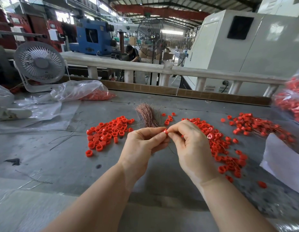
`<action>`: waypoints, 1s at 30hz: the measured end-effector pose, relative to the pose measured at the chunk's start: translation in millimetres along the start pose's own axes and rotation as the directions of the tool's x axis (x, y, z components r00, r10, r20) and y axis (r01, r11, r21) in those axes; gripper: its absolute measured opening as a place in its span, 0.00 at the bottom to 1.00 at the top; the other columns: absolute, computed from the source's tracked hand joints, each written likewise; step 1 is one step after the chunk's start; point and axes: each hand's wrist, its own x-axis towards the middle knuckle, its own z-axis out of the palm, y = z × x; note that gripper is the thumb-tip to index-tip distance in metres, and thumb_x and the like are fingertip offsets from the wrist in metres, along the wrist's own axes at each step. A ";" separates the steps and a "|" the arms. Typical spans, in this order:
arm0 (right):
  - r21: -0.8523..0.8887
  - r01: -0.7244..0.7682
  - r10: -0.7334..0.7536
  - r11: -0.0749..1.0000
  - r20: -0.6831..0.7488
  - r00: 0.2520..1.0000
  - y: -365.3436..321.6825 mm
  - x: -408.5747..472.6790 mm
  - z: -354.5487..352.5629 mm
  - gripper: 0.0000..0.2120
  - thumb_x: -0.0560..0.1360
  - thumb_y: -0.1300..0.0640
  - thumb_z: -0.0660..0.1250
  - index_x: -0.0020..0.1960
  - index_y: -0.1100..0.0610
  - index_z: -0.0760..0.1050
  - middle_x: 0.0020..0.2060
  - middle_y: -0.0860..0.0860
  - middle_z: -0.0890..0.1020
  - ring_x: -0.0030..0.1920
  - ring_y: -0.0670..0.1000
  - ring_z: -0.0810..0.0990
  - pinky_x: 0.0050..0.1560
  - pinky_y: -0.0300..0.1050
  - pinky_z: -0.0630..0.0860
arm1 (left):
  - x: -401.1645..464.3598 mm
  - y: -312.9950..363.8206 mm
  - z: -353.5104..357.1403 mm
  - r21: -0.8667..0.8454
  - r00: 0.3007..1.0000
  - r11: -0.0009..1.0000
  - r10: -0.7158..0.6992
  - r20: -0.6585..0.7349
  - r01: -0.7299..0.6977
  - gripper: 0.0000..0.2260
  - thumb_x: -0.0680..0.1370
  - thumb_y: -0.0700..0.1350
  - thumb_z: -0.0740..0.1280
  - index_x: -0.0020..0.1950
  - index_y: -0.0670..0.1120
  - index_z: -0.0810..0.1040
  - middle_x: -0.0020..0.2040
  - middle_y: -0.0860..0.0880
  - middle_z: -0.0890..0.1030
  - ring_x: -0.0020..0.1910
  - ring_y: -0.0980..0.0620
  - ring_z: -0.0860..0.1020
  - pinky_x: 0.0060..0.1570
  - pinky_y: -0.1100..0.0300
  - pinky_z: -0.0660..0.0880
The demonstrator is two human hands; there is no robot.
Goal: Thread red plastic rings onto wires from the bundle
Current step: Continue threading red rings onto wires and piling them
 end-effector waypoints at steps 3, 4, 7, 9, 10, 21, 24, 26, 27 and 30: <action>-0.040 0.017 -0.016 0.999 0.013 1.000 -0.9 0.3 -0.2 0.04 0.71 0.67 0.67 0.39 0.62 0.77 0.35 0.53 0.78 0.38 0.54 0.77 0.40 0.53 0.75 | 0.0 -0.1 0.8 -0.014 1.000 1.000 -0.011 -0.018 0.010 0.11 0.72 0.30 0.66 0.36 0.43 0.84 0.34 0.45 0.83 0.33 0.55 0.82 0.33 0.68 0.77; -0.058 0.026 -0.025 0.998 0.018 1.000 -1.1 0.4 -0.2 0.04 0.71 0.68 0.67 0.38 0.62 0.77 0.35 0.54 0.78 0.38 0.55 0.77 0.40 0.53 0.75 | 0.0 -0.3 0.8 -0.018 1.000 1.000 -0.016 -0.026 0.015 0.11 0.72 0.30 0.66 0.37 0.43 0.84 0.34 0.45 0.83 0.32 0.55 0.82 0.33 0.68 0.76; -0.080 0.031 -0.029 0.996 0.027 0.999 -1.6 0.4 -0.1 0.03 0.70 0.67 0.67 0.38 0.62 0.77 0.35 0.54 0.78 0.38 0.56 0.77 0.39 0.54 0.76 | 0.3 -1.6 0.5 -0.015 0.999 0.999 -0.029 -0.032 0.029 0.08 0.72 0.30 0.66 0.41 0.40 0.82 0.34 0.45 0.83 0.32 0.55 0.81 0.33 0.68 0.76; -0.075 0.018 -0.016 0.997 0.021 1.000 -1.6 0.3 0.2 0.04 0.71 0.67 0.66 0.39 0.62 0.77 0.36 0.54 0.78 0.39 0.56 0.77 0.40 0.54 0.76 | 1.0 -2.3 -0.1 -0.015 0.999 0.999 -0.040 -0.037 0.039 0.07 0.72 0.31 0.66 0.41 0.40 0.82 0.34 0.45 0.83 0.32 0.55 0.81 0.33 0.68 0.76; -0.074 0.009 -0.008 0.997 0.020 1.000 -2.1 -0.1 0.5 0.04 0.71 0.68 0.66 0.39 0.62 0.77 0.36 0.54 0.78 0.39 0.55 0.77 0.40 0.54 0.76 | 1.3 -2.2 -0.4 -0.017 0.998 0.999 -0.046 -0.041 0.046 0.07 0.72 0.31 0.66 0.41 0.41 0.82 0.34 0.45 0.83 0.32 0.55 0.81 0.33 0.67 0.77; -0.221 -0.005 0.007 0.975 0.009 1.000 -9.2 -6.2 2.1 0.07 0.65 0.63 0.73 0.40 0.60 0.76 0.38 0.54 0.79 0.40 0.57 0.78 0.40 0.50 0.76 | 0.8 -1.2 0.0 0.002 0.988 0.988 -0.154 -0.018 0.154 0.07 0.73 0.37 0.67 0.43 0.43 0.85 0.40 0.46 0.84 0.39 0.53 0.81 0.43 0.61 0.79; -0.229 0.002 -0.005 0.973 -0.013 1.000 -8.0 -6.2 1.9 0.07 0.64 0.65 0.74 0.38 0.61 0.76 0.36 0.54 0.78 0.38 0.57 0.78 0.38 0.49 0.76 | 0.8 -1.2 0.6 0.028 0.985 0.985 -0.170 -0.027 0.171 0.06 0.73 0.37 0.67 0.44 0.44 0.84 0.40 0.47 0.84 0.40 0.53 0.81 0.45 0.60 0.77; -0.213 0.004 -0.010 0.977 -0.028 1.000 -7.2 -6.2 1.4 0.06 0.65 0.66 0.73 0.37 0.62 0.76 0.35 0.55 0.79 0.37 0.57 0.78 0.37 0.49 0.76 | 1.1 -0.8 0.9 0.027 0.984 0.984 -0.175 -0.024 0.176 0.07 0.74 0.36 0.66 0.45 0.43 0.84 0.41 0.46 0.84 0.40 0.53 0.81 0.45 0.59 0.76; -0.201 0.006 -0.014 0.979 -0.035 0.999 -6.8 -6.0 1.1 0.05 0.66 0.65 0.72 0.37 0.62 0.76 0.35 0.55 0.79 0.37 0.57 0.78 0.37 0.49 0.76 | 1.1 -0.4 1.1 0.027 0.984 0.984 -0.178 -0.017 0.178 0.08 0.75 0.37 0.65 0.46 0.43 0.83 0.41 0.46 0.84 0.41 0.53 0.81 0.44 0.59 0.76; -0.174 0.008 -0.015 0.985 -0.038 0.999 -5.2 -4.9 0.1 0.03 0.68 0.64 0.69 0.37 0.63 0.76 0.34 0.55 0.79 0.35 0.57 0.78 0.36 0.51 0.76 | -0.3 1.4 2.5 0.024 0.984 0.984 -0.178 0.009 0.178 0.09 0.76 0.40 0.64 0.45 0.43 0.84 0.42 0.47 0.83 0.41 0.53 0.81 0.43 0.59 0.76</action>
